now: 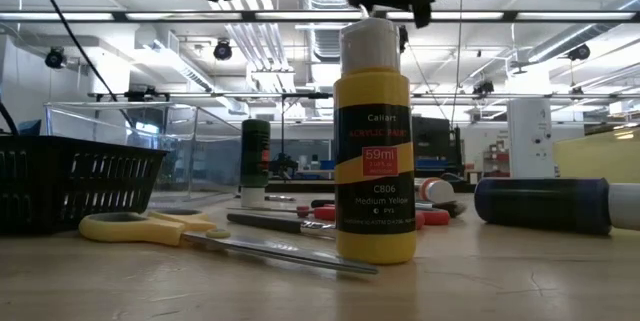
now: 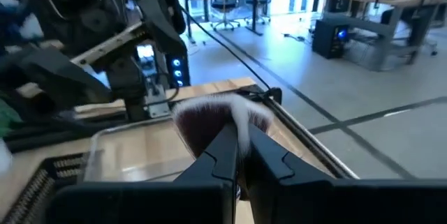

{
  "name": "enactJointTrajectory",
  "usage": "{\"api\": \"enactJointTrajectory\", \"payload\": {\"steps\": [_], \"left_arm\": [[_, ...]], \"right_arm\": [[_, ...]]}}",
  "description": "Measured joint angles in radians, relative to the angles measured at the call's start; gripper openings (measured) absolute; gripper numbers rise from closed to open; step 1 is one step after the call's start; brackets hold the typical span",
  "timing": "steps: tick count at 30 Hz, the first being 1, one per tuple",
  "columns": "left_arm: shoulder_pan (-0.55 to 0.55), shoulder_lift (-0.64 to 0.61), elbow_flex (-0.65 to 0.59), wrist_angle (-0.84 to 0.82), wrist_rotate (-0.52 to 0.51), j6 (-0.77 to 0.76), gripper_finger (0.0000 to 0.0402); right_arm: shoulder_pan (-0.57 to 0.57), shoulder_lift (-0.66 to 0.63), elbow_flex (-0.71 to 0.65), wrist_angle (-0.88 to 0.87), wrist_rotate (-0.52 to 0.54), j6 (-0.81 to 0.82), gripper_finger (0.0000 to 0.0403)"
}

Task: Pick & Place Paint Supplies
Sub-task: Put the highlighter brush into the transparent bin

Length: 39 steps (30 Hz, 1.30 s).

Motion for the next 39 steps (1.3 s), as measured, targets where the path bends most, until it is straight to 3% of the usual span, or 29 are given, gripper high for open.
{"api": "enactJointTrajectory", "payload": {"steps": [13, 26, 39], "left_arm": [[0.002, 0.022, 0.030, 0.002, 0.052, -0.060, 0.0349], [0.034, 0.023, 0.030, -0.020, 0.054, -0.089, 0.0188], [0.068, 0.024, 0.029, -0.066, 0.094, -0.144, 0.0066]], "right_arm": [[0.059, 0.236, 0.193, 0.014, 0.046, -0.162, 0.0008], [0.072, 0.275, 0.240, 0.013, 0.042, -0.176, 0.0008], [0.094, 0.269, 0.242, 0.013, 0.034, -0.188, 0.0008]]}}
